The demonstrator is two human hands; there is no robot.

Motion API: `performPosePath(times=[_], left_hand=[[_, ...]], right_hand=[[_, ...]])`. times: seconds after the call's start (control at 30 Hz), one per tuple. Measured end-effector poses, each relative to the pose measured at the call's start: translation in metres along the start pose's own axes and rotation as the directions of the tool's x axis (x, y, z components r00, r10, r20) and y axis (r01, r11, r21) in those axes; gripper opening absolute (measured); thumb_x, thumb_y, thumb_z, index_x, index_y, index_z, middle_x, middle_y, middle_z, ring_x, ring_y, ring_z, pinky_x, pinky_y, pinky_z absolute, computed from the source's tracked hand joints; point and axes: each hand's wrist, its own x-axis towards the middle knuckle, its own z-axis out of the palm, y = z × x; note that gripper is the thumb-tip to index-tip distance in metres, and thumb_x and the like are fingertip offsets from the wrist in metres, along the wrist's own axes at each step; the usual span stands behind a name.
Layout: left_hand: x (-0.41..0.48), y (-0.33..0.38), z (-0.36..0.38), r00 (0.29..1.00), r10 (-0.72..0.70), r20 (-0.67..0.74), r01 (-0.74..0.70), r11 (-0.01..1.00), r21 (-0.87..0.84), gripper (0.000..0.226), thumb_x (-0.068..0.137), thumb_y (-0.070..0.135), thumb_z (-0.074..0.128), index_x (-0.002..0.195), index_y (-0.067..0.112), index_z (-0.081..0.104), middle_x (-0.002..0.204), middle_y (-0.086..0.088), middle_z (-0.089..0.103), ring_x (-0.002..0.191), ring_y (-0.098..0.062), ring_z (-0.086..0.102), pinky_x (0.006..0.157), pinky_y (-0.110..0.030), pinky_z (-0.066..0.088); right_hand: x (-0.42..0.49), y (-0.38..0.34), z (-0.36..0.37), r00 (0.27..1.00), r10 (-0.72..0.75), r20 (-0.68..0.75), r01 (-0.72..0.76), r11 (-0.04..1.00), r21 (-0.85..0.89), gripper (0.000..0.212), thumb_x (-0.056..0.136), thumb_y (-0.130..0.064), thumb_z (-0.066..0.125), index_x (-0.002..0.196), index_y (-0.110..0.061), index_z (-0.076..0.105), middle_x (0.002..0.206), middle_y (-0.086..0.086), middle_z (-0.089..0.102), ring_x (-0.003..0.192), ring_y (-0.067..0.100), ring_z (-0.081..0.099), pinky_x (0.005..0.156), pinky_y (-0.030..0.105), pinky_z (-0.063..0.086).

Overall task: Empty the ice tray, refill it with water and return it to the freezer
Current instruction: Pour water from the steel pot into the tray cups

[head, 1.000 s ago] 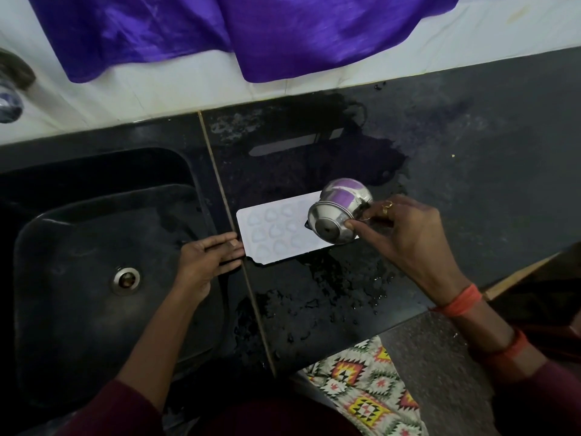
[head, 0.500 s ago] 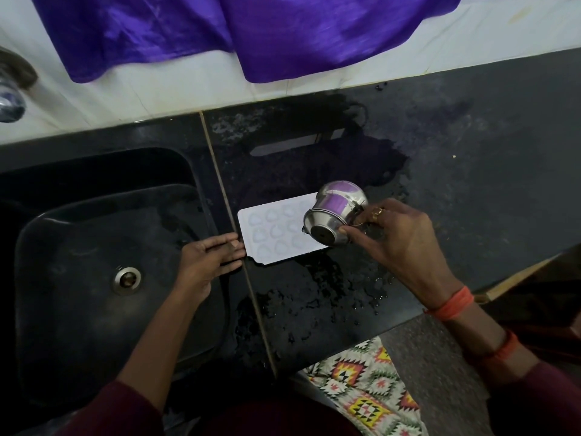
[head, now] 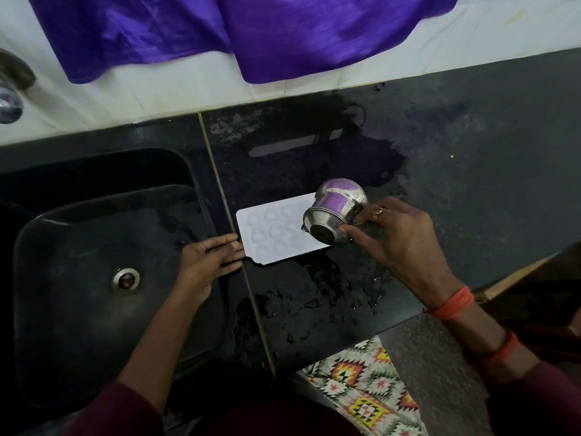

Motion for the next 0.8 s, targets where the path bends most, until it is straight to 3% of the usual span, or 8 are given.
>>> performPosePath(times=[0.8], left_hand=[[0.0011, -0.0061, 0.0020, 1.000, -0.015, 0.001, 0.015, 1.000, -0.005, 0.012, 0.093, 0.003, 0.068, 0.101, 0.012, 0.073, 0.087, -0.005, 0.079, 0.078, -0.015, 0.077, 0.061, -0.022, 0.060]], right_hand=[[0.0091, 0.0045, -0.0014, 0.999, 0.021, -0.031, -0.019, 0.999, 0.050, 0.031, 0.080, -0.043, 0.080, 0.084, -0.012, 0.079, 0.088, 0.005, 0.072, 0.069, 0.023, 0.068, 0.067, 0.042, 0.057]])
